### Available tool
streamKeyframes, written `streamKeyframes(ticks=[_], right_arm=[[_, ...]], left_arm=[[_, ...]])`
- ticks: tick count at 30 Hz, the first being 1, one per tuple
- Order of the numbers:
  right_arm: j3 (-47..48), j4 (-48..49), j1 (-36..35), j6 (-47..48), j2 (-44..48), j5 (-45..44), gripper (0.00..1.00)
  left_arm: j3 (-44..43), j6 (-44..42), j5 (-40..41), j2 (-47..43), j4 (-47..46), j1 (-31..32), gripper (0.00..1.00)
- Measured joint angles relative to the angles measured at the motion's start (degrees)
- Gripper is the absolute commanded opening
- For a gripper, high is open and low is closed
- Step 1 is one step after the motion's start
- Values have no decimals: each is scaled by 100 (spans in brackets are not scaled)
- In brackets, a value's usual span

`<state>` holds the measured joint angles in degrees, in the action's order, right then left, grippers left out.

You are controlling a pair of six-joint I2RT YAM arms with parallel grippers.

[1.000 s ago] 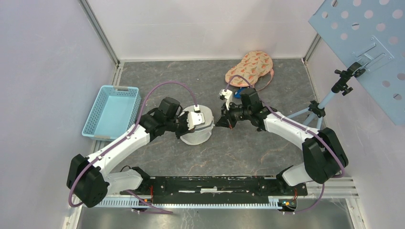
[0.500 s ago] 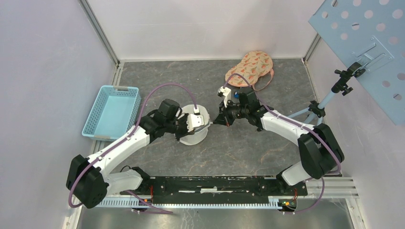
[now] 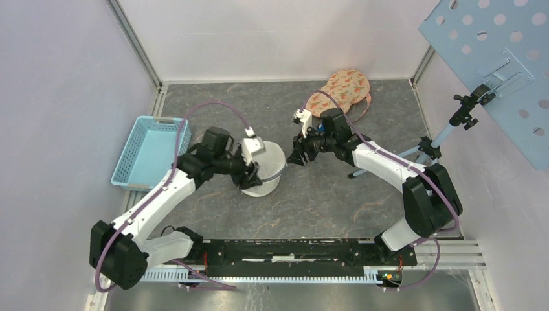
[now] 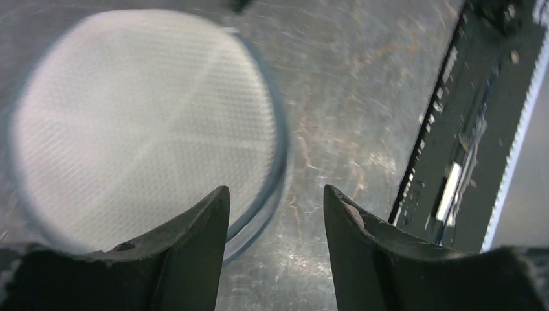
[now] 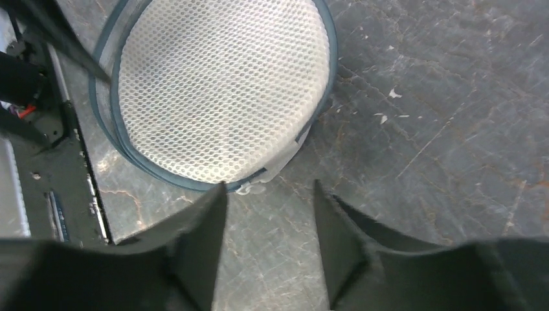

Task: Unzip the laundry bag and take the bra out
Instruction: Unzip the laundry bag at the center of the board, then open the laundry bag at the center of the board.

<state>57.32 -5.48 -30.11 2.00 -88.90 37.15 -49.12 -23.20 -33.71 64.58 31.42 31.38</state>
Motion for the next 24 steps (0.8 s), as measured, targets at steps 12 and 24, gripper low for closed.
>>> streamKeyframes(ticks=[12, 24], right_arm=[[472, -439, -85, 328, 120, -321, 77], [1150, -691, -909, 391, 42, -680, 78]], left_arm=[[24, 1952, 7, -852, -481, -1775, 57], [894, 3602, 511, -745, -1051, -2164, 31]])
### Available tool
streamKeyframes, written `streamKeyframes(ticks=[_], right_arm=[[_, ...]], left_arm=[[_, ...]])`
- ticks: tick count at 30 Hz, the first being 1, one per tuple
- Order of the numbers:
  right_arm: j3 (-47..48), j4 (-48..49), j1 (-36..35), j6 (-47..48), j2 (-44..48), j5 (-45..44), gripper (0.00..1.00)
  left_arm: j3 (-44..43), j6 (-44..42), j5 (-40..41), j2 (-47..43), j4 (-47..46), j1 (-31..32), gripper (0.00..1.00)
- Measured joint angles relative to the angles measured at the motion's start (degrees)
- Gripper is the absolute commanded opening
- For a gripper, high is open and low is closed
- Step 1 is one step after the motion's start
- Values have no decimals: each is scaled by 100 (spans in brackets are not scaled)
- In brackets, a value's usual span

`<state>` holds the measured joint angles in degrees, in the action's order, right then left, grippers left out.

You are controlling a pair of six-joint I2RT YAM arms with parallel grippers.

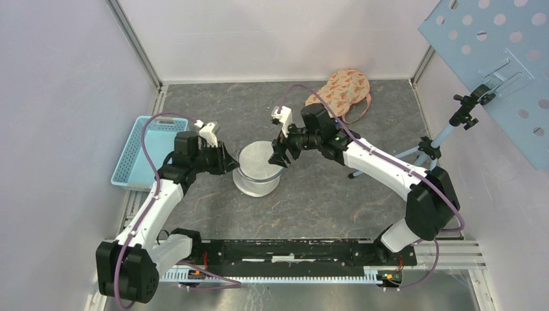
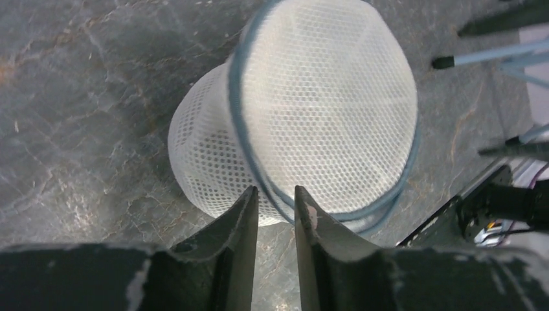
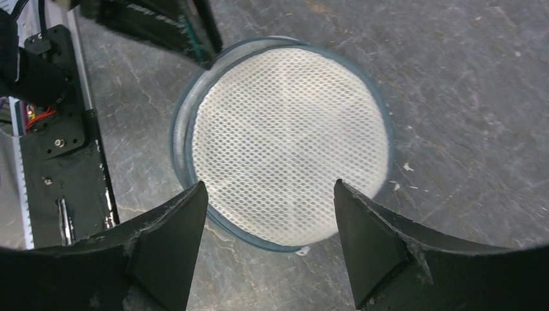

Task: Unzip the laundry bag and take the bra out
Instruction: Open the laundry bag at the center of the board.

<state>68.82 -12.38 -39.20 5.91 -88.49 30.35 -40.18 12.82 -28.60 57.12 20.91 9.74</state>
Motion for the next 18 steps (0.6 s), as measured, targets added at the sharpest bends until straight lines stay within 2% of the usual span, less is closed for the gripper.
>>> streamKeyframes(ticks=[4, 8, 13, 18], right_arm=[[7, -39, -164, -7, -103, -7, 78], [7, -26, -240, -98, -278, 17, 80], [101, -15, -341, -227, -527, 52, 80], [240, -15, -501, -323, -750, -2, 81]], left_arm=[[155, 411, -33, 210, -188, -267, 19], [496, 852, -337, 262, -704, -527, 3], [1224, 1434, -846, 262, -1572, -612, 2], [1602, 1965, -1104, 262, -2264, -614, 2]])
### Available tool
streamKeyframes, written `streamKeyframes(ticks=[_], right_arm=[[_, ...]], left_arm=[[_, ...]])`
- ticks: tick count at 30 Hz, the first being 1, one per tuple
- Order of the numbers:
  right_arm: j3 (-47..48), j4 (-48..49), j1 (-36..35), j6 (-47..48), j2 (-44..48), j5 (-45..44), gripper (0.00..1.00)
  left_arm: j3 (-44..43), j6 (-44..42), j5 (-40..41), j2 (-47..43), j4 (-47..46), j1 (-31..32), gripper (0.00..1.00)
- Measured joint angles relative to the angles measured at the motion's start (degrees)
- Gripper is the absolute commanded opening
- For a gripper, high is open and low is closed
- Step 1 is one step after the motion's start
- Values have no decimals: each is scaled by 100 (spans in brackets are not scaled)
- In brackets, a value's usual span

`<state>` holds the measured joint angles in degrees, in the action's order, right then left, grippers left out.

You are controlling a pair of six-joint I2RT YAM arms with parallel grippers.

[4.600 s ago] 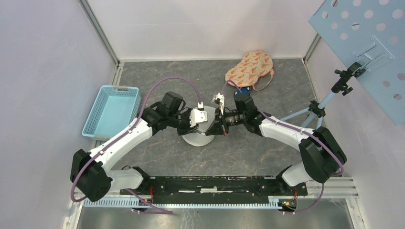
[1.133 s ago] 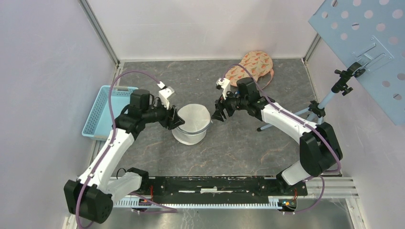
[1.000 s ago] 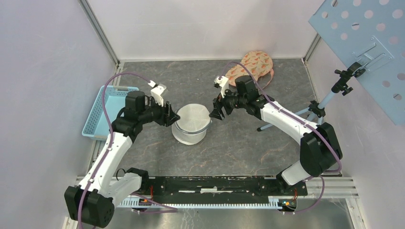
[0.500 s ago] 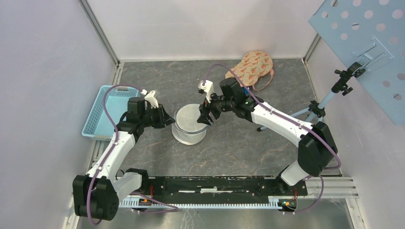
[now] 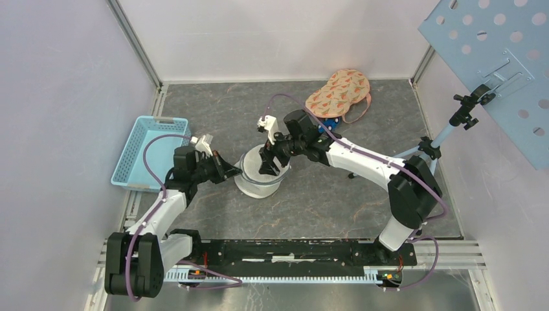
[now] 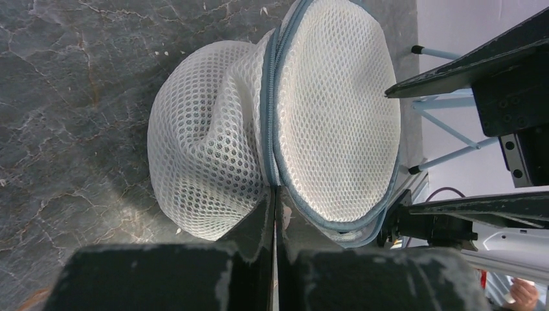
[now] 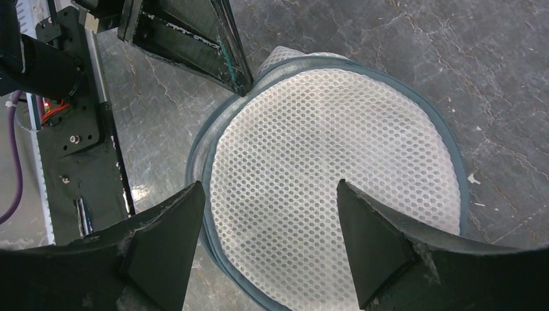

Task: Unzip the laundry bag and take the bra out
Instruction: Open the laundry bag at the center of the board.

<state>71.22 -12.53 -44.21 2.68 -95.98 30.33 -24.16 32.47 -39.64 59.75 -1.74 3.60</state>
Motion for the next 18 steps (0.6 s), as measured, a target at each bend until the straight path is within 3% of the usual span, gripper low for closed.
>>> streamKeyframes(ticks=[15, 18], right_arm=[[509, -96, -568, 4, -627, -634, 81], [579, -144, -678, 33, -706, -741, 81]], left_arm=[[61, 66, 68, 706, -262, -4, 2], [55, 68, 70, 789, -317, 4, 9]])
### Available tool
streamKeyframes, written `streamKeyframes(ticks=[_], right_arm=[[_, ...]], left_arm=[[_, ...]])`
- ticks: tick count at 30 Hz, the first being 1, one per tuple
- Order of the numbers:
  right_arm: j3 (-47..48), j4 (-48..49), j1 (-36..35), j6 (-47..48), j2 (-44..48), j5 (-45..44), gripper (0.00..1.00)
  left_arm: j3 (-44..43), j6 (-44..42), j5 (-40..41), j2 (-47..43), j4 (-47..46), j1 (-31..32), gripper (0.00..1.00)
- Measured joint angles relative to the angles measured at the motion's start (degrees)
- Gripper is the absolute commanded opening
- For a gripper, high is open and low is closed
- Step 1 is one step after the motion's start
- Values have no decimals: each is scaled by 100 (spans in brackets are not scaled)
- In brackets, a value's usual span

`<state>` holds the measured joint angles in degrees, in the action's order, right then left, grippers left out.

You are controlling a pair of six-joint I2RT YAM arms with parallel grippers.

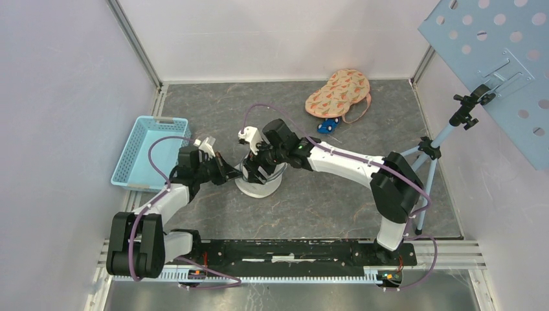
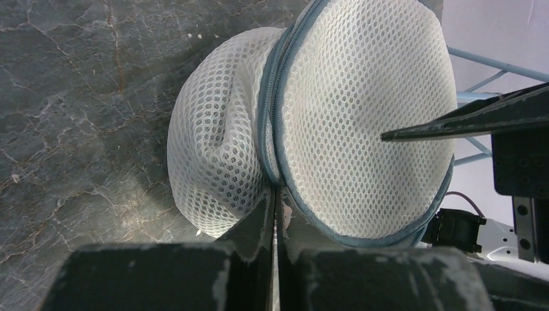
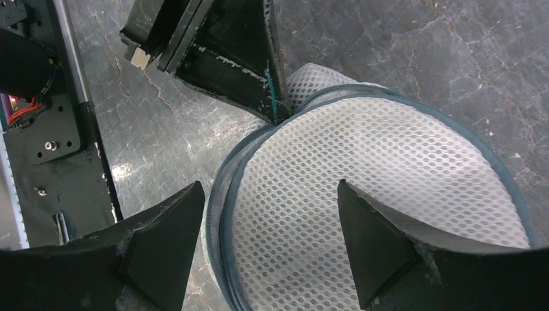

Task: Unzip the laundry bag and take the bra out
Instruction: Open the laundry bag at the center of the board.

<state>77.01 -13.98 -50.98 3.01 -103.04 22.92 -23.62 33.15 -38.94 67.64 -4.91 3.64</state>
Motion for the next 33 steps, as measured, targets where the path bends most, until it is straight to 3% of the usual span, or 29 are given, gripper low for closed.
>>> streamKeyframes(ticks=[7, 18, 26, 33], right_arm=[[2, -98, -103, 37, -105, -122, 79], [125, -160, -142, 101, -105, -254, 72], [278, -251, -153, 216, -105, -372, 56], [280, -367, -168, 435, -87, -632, 31]], left_arm=[[0, 105, -149, 63, -525, 52, 42], [0, 264, -339, -87, -916, 481, 52], [0, 262, -446, -164, -1073, 584, 50], [-9, 203, -221, -332, -841, 586, 34]])
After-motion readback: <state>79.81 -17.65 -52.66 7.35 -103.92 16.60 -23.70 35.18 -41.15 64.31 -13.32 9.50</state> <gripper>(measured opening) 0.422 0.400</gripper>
